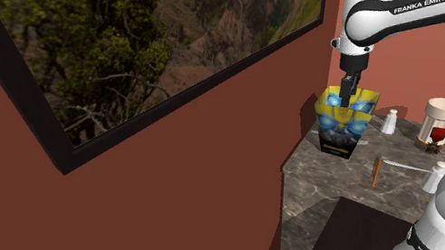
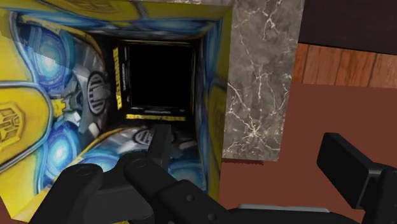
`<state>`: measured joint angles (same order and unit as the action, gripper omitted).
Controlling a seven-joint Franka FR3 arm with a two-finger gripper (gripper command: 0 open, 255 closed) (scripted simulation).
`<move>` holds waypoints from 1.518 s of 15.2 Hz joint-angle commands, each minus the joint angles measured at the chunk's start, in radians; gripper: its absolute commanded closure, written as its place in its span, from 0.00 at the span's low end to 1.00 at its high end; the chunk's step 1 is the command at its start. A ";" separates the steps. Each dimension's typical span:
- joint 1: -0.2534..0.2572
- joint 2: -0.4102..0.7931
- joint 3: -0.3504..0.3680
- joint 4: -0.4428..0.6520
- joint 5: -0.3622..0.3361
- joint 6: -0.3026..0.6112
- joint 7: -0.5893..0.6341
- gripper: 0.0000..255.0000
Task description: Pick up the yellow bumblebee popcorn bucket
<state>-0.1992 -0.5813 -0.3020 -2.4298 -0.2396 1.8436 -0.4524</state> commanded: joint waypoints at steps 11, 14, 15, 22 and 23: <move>-0.012 0.038 -0.034 -0.078 -0.024 0.118 -0.010 1.00; -0.012 0.038 -0.034 -0.078 -0.024 0.118 -0.010 1.00; -0.012 0.038 -0.034 -0.078 -0.024 0.118 -0.010 1.00; -0.009 0.028 -0.026 -0.046 -0.019 0.075 -0.012 1.00; -0.009 0.025 -0.024 -0.034 -0.017 0.061 -0.013 1.00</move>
<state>-0.2091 -0.5547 -0.3277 -2.4800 -0.2596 1.9200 -0.4625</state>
